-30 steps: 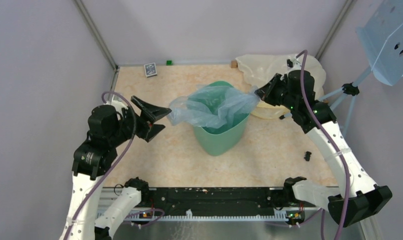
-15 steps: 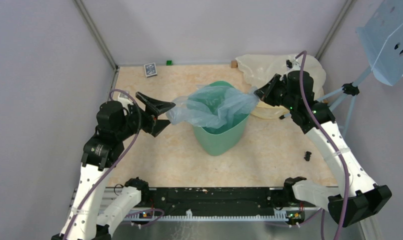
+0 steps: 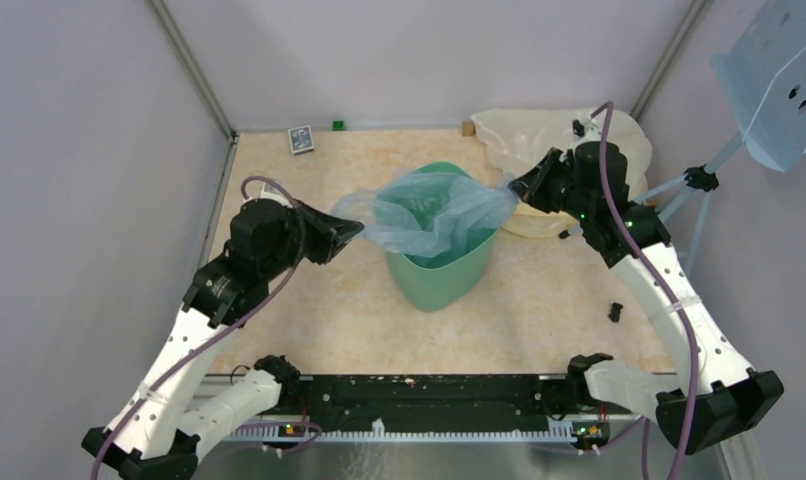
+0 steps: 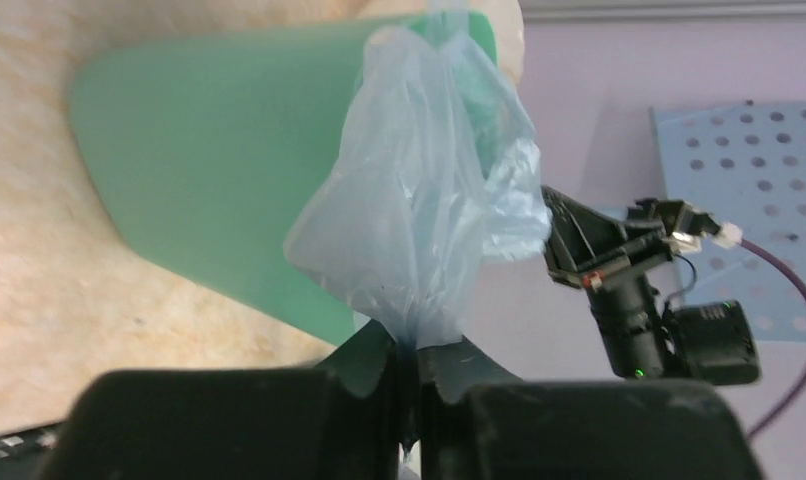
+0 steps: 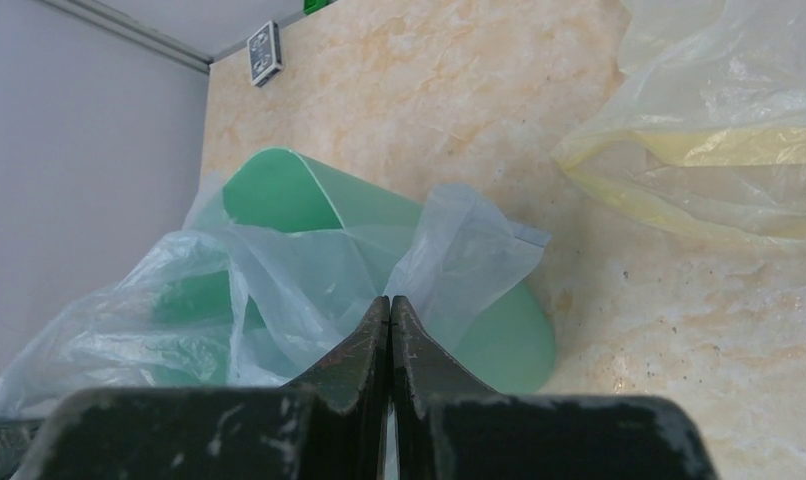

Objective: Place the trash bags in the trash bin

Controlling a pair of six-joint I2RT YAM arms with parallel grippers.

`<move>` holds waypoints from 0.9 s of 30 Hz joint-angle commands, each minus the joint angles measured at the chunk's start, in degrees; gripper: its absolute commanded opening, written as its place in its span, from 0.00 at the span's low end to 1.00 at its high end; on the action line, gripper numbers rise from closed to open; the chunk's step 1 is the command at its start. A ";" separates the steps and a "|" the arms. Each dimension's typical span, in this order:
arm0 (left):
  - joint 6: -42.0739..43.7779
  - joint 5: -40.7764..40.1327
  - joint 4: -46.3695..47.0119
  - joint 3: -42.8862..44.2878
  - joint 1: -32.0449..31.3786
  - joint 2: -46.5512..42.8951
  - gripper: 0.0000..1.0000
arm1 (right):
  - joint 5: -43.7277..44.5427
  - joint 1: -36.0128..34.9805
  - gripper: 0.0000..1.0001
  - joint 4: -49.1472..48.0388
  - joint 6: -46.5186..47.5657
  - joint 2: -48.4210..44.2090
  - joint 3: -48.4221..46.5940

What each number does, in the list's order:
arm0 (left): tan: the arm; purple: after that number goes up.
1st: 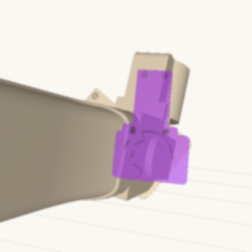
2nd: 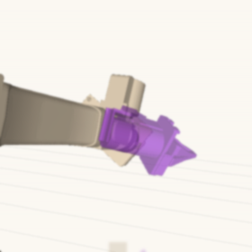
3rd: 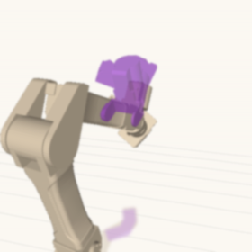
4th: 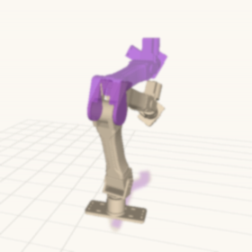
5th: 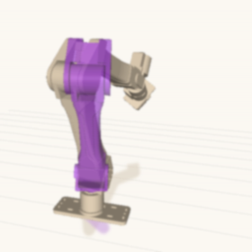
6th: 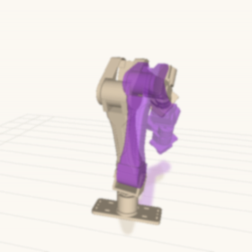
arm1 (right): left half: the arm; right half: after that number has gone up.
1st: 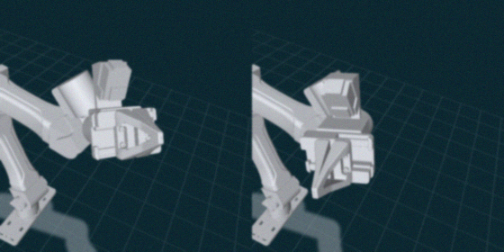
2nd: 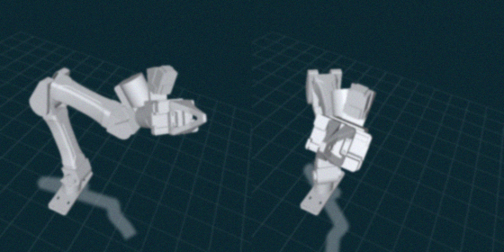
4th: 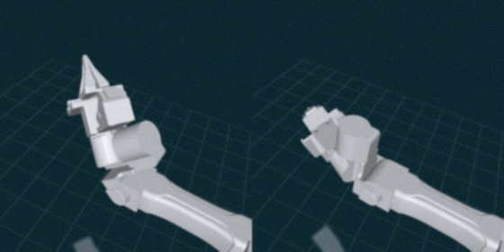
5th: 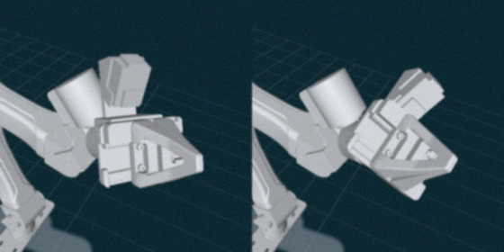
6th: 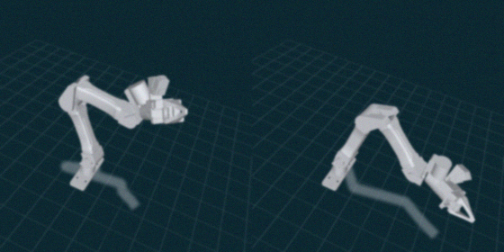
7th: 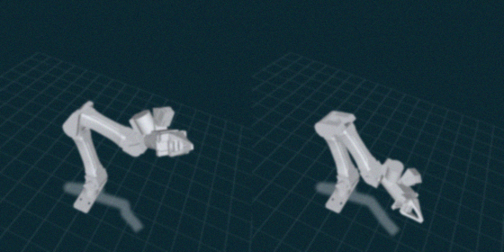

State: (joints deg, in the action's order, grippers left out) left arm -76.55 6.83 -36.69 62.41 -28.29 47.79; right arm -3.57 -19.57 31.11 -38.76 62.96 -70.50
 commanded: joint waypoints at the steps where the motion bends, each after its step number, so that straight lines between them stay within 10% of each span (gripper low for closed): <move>1: 4.50 -9.17 -1.11 0.24 -0.08 -1.98 0.04 | -0.52 0.44 0.00 1.36 1.28 -3.00 -0.16; 27: 27.13 10.36 -2.86 -13.28 0.70 -7.42 0.00 | -6.54 0.37 0.00 0.08 -0.45 -16.00 24.65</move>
State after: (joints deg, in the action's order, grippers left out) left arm -54.06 15.64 -38.79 50.26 -28.21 39.18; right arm -8.95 -19.57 34.96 -38.17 46.63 -47.07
